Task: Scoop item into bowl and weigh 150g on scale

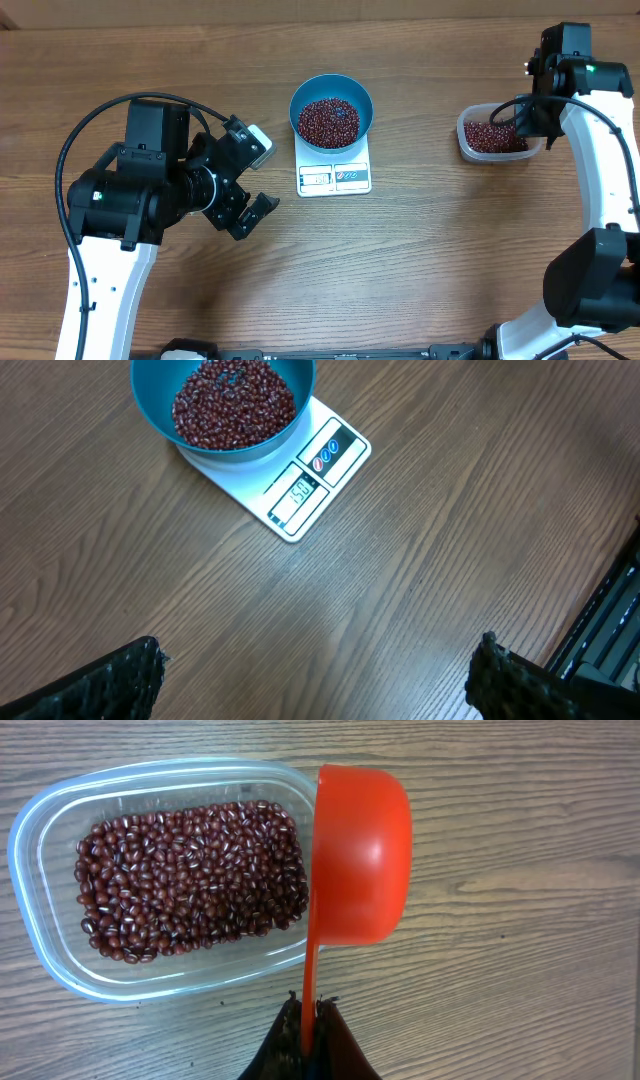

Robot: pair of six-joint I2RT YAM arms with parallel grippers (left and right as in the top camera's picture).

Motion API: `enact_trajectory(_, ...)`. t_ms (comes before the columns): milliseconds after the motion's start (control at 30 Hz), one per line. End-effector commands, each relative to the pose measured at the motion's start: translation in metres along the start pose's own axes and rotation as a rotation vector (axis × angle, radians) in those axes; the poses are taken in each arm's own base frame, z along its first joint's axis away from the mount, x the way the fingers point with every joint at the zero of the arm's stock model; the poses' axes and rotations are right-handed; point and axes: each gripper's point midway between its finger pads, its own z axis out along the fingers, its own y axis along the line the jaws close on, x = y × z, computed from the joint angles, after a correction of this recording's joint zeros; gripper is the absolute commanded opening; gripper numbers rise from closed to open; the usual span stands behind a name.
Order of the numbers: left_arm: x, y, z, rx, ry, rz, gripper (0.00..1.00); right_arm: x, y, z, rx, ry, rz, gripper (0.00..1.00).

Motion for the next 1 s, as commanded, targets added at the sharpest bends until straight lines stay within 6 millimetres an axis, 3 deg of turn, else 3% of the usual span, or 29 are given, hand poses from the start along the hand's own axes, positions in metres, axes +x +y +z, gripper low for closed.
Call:
enact_trajectory(0, -0.005, 0.0, -0.003, 0.004, -0.017, 0.024, 1.0, -0.011, -0.004, -0.031, -0.017, -0.09, 0.049, 0.04)
enact_trajectory(200, -0.005, 0.0, -0.003, 0.004, -0.017, 0.024, 1.0, -0.021, 0.01, -0.07, -0.156, -0.216, 0.066, 0.04)
enact_trajectory(367, -0.005, 0.0, -0.003, 0.005, -0.017, 0.024, 1.0, -0.036, 0.026, -0.115, -0.315, -0.37, 0.069, 0.04)
enact_trajectory(667, -0.005, 0.0, -0.003, 0.004, -0.017, 0.024, 1.0, -0.064, 0.032, -0.198, -0.505, -0.66, 0.16, 0.04)
enact_trajectory(967, -0.005, 0.0, -0.003, 0.004, -0.017, 0.024, 1.0, -0.052, 0.022, -0.25, -0.525, -0.797, 0.151, 0.04)
